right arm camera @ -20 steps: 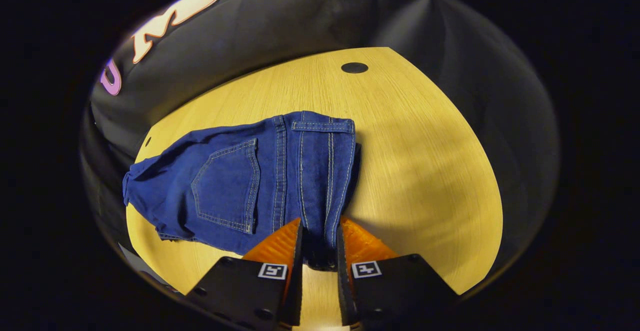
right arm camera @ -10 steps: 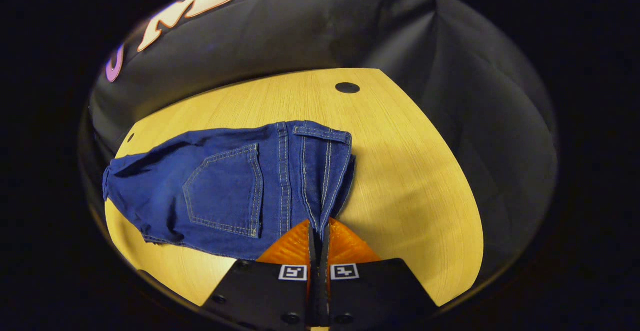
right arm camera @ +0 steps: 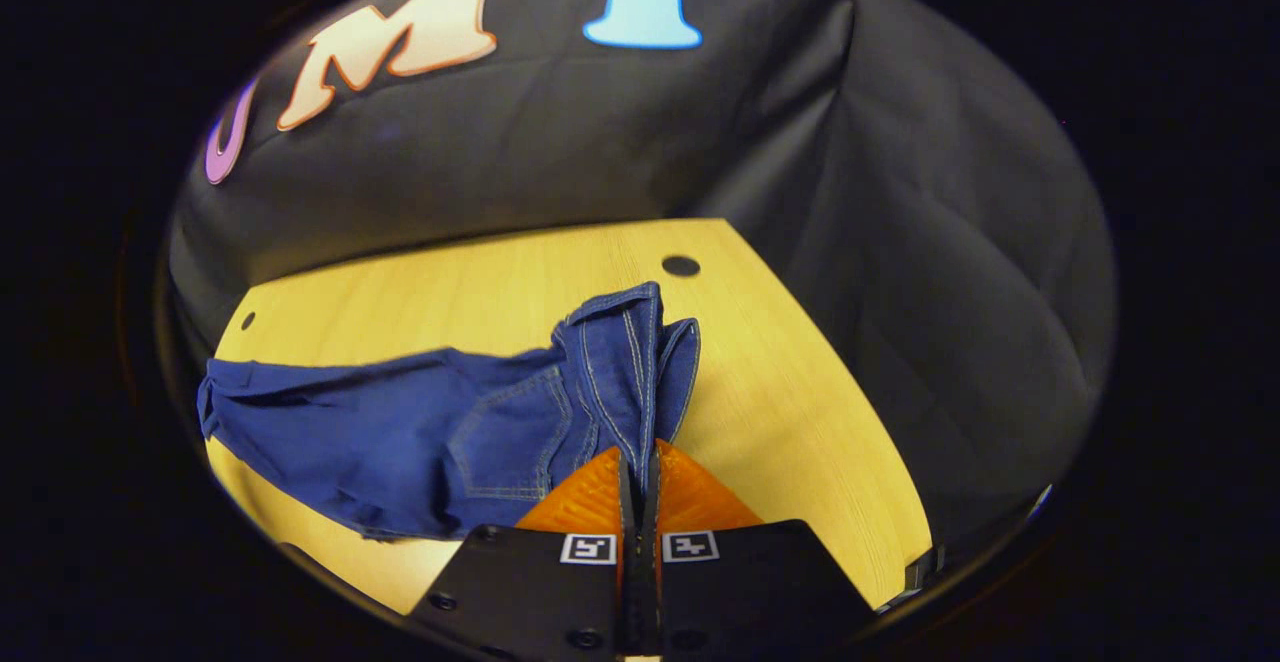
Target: Grasp the waist and the cuffs of the jeans and fold them to make the two legs overlap; first hold the waist and fold one-third of the jeans toward the cuffs, then hold the cuffs and fold the remaining one-third in the same direction to finish folding.
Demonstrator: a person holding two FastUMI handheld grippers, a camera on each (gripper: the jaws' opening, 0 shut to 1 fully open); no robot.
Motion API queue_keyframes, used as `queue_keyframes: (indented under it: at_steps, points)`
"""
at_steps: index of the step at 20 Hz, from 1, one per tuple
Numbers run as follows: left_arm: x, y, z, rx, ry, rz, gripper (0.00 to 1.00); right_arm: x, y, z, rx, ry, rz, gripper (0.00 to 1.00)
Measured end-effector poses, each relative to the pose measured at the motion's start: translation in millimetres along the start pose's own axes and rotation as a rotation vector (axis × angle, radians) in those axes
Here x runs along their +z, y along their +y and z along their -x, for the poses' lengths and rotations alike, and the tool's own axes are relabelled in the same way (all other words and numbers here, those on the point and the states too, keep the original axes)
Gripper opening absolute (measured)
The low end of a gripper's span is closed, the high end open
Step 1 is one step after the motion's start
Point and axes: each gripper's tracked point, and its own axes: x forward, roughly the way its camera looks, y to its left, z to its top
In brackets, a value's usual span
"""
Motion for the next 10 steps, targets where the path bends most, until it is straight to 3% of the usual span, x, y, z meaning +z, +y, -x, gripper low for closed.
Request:
queue_keyframes:
  at_steps: [4, 10]
  points:
    - [-7, 24, -8, -0.058, 0.031, 0.017, 0.96, 36, 80, 48, 0.048, -0.085, -0.005, 0.02]
    - [-16, 81, -22, -0.064, 0.071, -0.031, 0.96, 71, 226, 98, 0.183, -0.187, 0.024, 0.02]
